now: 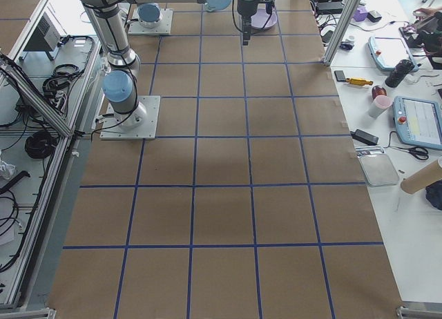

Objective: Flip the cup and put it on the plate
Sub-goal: 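Move the left gripper away from the plate toward the mint-green mug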

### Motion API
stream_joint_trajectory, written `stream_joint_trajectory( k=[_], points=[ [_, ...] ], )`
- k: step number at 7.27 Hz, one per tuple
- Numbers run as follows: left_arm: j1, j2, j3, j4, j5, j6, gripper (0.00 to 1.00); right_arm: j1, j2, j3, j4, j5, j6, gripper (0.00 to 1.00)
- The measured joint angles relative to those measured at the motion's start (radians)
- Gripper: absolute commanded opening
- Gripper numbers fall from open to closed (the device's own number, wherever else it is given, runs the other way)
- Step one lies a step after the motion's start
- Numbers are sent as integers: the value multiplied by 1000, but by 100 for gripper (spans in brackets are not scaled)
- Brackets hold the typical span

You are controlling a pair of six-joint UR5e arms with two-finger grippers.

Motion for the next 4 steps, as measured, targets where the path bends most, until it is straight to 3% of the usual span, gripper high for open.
stream_joint_trajectory(
  k=[4],
  points=[
    [314,-37,-85,0,-45,328,100,0,0,0,0,0,0,100]
  ],
)
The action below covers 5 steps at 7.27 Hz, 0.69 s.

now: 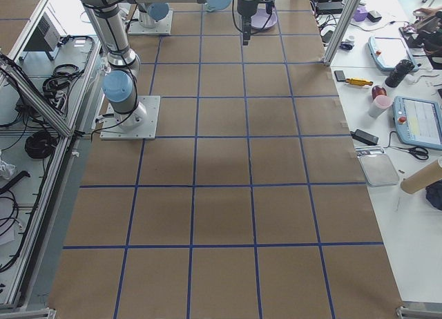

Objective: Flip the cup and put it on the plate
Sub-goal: 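Move the left gripper away from the plate toward the mint-green mug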

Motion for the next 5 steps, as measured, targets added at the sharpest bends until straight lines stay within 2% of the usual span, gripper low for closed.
stream_joint_trajectory(
  k=[2,5],
  points=[
    [136,-44,-54,0,-76,66,100,0,0,0,0,0,0,100],
    [249,-127,-107,-1,-162,148,100,0,0,0,0,0,0,100]
  ],
)
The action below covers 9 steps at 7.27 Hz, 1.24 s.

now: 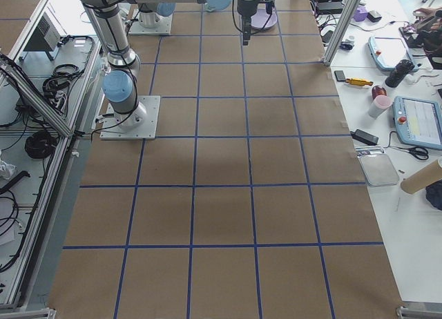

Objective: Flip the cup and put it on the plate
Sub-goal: 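Move the left gripper away from the plate toward the mint-green mug, then lower the left gripper and grasp the mint-green mug lying on its side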

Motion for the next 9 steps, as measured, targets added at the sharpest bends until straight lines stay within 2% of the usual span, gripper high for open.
stream_joint_trajectory(
  k=[4,7,9],
  points=[
    [101,-124,-35,-11,-67,119,100,0,0,0,0,0,0,100],
    [116,-219,-31,-66,-83,214,100,0,0,0,0,0,0,100],
    [122,-273,-28,-108,-83,291,96,0,0,0,0,0,0,100]
  ],
)
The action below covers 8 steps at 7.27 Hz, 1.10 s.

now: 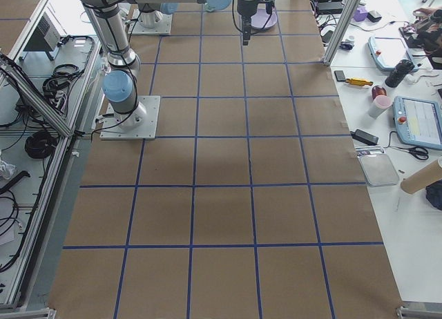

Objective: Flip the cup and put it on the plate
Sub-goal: 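Lower the left gripper and grasp the mint-green mug lying on its side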

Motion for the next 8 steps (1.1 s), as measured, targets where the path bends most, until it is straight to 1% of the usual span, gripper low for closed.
stream_joint_trajectory(
  k=[2,3,4,5,8],
  points=[
    [1,-38,3,-57,0,91,72,0,0,0,0,0,0,100],
    [1,-50,4,-80,-7,133,46,0,0,0,0,0,0,100],
    [1,-60,5,-96,-19,167,28,0,0,0,0,0,0,100],
    [1,-67,7,-103,-28,185,1,0,0,0,0,0,0,100],
    [1,-74,19,-133,-63,199,0,0,0,0,0,0,0,100]
  ],
)
